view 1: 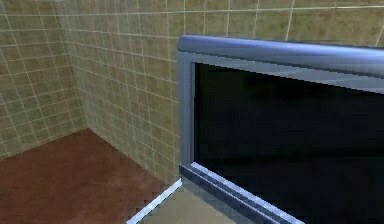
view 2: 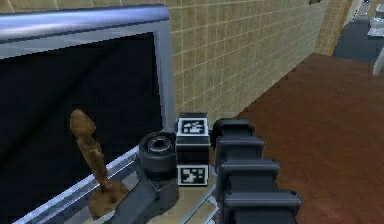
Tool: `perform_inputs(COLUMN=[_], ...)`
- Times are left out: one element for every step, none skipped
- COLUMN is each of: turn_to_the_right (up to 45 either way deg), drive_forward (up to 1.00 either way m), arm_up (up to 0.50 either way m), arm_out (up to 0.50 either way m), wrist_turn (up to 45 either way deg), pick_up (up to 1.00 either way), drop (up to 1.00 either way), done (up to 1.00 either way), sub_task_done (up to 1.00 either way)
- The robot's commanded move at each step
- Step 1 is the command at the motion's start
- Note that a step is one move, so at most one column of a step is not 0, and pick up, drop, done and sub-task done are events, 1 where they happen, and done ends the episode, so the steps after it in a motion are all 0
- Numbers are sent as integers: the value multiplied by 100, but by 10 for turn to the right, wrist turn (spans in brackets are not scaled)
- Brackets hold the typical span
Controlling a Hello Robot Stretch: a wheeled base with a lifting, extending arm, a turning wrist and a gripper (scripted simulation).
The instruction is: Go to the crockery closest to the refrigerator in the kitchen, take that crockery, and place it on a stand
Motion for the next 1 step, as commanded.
perform_inputs(turn_to_the_right=[0], drive_forward=[0], arm_up=[0], arm_out=[0], wrist_turn=[0], pick_up=[0], drop=[0], done=[100], sub_task_done=[0])
